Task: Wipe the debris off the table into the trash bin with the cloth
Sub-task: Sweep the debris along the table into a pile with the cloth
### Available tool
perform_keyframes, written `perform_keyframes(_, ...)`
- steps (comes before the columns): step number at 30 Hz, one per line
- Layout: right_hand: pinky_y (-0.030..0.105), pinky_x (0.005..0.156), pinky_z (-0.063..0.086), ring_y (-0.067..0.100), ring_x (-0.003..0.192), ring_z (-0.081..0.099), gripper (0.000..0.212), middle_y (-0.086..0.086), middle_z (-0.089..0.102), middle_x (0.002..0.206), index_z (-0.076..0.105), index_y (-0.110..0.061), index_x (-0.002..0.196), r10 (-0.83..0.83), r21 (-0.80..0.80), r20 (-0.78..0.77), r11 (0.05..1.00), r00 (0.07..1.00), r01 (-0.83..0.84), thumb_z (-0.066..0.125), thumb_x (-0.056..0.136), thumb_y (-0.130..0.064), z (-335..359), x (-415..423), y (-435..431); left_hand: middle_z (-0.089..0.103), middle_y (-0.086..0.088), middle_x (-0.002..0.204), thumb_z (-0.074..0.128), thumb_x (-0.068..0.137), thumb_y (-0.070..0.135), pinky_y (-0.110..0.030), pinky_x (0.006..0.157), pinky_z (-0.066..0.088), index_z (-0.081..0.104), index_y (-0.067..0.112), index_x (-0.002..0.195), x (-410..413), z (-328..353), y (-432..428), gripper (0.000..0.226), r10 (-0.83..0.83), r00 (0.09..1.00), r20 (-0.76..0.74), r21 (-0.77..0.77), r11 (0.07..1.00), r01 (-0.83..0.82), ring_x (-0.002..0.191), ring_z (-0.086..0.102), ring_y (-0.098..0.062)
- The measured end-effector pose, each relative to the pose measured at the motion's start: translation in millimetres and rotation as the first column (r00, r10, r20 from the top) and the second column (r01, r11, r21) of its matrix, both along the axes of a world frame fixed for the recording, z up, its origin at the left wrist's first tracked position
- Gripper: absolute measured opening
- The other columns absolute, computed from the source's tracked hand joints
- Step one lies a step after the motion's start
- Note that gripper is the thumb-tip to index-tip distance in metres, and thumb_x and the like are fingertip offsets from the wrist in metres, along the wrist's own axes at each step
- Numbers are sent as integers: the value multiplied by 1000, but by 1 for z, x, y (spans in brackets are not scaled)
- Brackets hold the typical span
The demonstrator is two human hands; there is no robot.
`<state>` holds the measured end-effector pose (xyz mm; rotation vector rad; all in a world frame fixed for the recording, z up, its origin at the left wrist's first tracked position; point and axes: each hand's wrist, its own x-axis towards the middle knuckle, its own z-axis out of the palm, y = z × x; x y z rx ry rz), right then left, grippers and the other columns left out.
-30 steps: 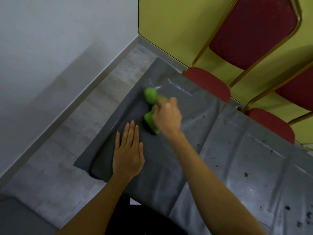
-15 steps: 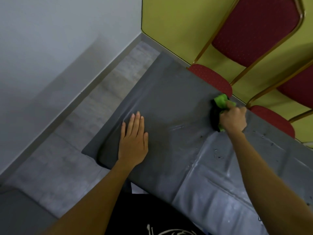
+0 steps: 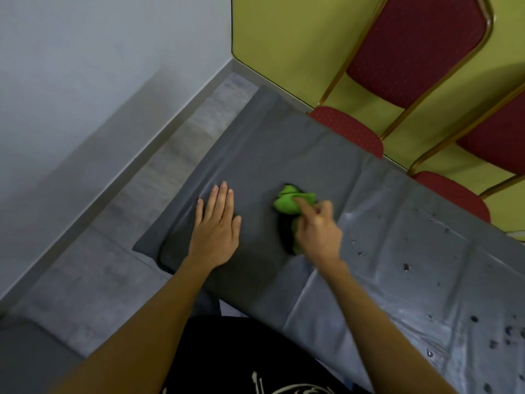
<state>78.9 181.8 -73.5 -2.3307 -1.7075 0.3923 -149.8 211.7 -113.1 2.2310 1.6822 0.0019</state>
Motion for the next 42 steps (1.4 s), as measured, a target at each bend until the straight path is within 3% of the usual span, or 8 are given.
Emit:
perform_keyframes(7, 46, 81, 48, 41, 94, 58, 41, 16, 45, 119, 55, -28, 134, -400, -28, 23, 916, 916, 400, 49, 94, -21, 10, 124, -3, -18, -4, 164, 19, 103, 44, -47, 122, -8, -8, 12, 156, -5, 10, 6, 67, -35, 999, -9, -120, 992, 33, 150, -20, -19)
perform_keyframes(12, 41, 78, 51, 39, 94, 60, 34, 16, 52, 111, 63, -25, 123, -125, 47, -92, 990, 988, 130, 55, 90, -26, 14, 31, -8, 0, -10, 166, 28, 102, 33, -52, 123, 1, 12, 6, 155, 28, 24, -35, 61, 37, 998, 60, -26, 999, -35, 153, -7, -24)
perform_keyframes(17, 38, 43, 50, 33, 58, 57, 40, 11, 51, 100, 59, -30, 128, 284, -29, -105, 957, 953, -288, 50, 88, -29, 4, -34, -72, 13, -10, 164, 25, 93, 33, -52, 122, 9, 27, 4, 152, 53, 3, -103, 66, 26, 996, 87, -27, 999, -24, 153, 8, -25)
perform_keyframes(27, 44, 66, 48, 37, 73, 53, 42, 14, 42, 115, 53, -29, 137, -246, -70, 108, 965, 963, 254, 46, 96, -19, 11, 169, -67, 0, -5, 166, 22, 100, 43, -49, 123, 1, 14, 7, 156, 53, -2, -106, 67, 66, 996, 63, 15, 998, -67, 153, -4, -20)
perform_keyframes(30, 45, 75, 50, 43, 88, 58, 39, 15, 44, 116, 55, -26, 134, -209, -27, -2, 978, 978, 209, 50, 95, -24, 18, 135, -67, 2, -11, 165, 33, 100, 27, -52, 123, 0, 18, 2, 154, 79, 10, -106, 61, 155, 982, 105, -16, 988, -155, 153, -3, -25)
perform_keyframes(35, 46, 64, 55, 40, 77, 59, 39, 14, 47, 109, 58, -27, 129, 195, -27, -163, 979, 967, -202, 55, 90, -23, 7, 3, -118, -1, -10, 165, 13, 88, 36, -53, 122, -1, 17, 4, 155, 111, 0, -126, 75, 96, 987, 130, 2, 995, -97, 153, -7, -22)
perform_keyframes(38, 39, 50, 52, 33, 67, 59, 44, 8, 48, 105, 56, -35, 130, 206, -23, -146, 977, 968, -211, 51, 87, -28, 6, 2, -131, -4, -7, 165, 14, 89, 34, -50, 122, -2, 13, 7, 156, 101, -9, -127, 73, 49, 996, 78, 42, 998, -52, 152, -9, -19)
perform_keyframes(42, 38, 64, 51, 31, 79, 61, 51, 3, 46, 110, 55, -49, 129, 44, -110, -31, 993, 999, -48, 53, 86, -21, 5, 91, -124, 16, -13, 164, 22, 98, 31, -55, 121, 13, 26, 2, 152, 101, -7, -131, 62, 32, 998, 49, 153, 987, -40, 152, 14, -25)
